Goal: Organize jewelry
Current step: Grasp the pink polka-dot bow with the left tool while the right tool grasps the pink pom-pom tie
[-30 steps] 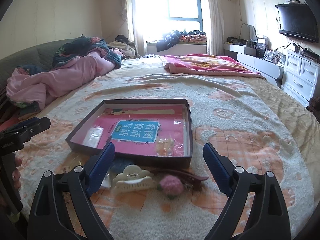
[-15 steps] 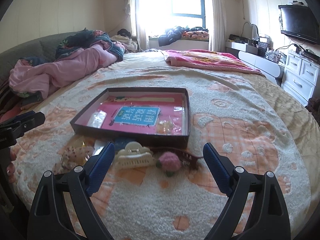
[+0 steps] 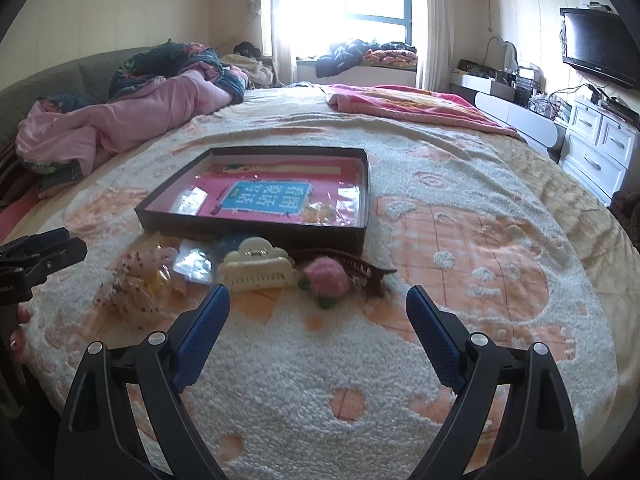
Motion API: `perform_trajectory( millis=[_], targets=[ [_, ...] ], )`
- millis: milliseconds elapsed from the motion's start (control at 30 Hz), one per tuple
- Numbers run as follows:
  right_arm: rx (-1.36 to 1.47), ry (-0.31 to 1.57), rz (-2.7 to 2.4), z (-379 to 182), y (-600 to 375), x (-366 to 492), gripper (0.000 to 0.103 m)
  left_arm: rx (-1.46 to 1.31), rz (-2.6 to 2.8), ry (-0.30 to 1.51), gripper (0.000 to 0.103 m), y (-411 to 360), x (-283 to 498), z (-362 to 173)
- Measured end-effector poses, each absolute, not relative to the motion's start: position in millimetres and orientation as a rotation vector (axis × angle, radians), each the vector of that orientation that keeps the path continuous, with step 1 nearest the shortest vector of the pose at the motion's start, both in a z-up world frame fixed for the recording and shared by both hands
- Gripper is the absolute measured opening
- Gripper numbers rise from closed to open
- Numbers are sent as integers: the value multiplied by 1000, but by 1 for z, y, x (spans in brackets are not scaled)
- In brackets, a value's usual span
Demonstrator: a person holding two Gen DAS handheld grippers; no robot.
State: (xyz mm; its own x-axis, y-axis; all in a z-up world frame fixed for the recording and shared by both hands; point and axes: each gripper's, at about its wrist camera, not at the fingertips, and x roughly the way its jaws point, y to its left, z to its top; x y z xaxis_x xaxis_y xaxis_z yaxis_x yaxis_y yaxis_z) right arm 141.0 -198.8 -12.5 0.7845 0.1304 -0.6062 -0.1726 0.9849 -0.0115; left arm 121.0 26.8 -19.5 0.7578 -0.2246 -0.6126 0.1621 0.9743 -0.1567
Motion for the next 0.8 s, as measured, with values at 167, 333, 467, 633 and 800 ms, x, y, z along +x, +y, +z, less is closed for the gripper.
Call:
perform_trajectory(
  millis=[167, 333, 467, 633, 800],
  targets=[
    [-67, 667, 136, -24, -207, 147, 87, -89, -235, 715, 92, 17, 123, -32],
    [-88, 680, 134, -35, -208, 158, 82, -88, -256, 752, 92, 8, 127, -44],
    [-84, 703, 135, -44, -207, 170, 78, -89, -256, 772, 92, 2, 131, -52],
    [-112, 724, 121, -52, -202, 187, 70, -103, -245, 790, 91, 0, 136, -59],
    [-110, 735, 124, -55, -195, 201, 59, -123, -235, 806, 76, 0, 140, -61]
  ],
)
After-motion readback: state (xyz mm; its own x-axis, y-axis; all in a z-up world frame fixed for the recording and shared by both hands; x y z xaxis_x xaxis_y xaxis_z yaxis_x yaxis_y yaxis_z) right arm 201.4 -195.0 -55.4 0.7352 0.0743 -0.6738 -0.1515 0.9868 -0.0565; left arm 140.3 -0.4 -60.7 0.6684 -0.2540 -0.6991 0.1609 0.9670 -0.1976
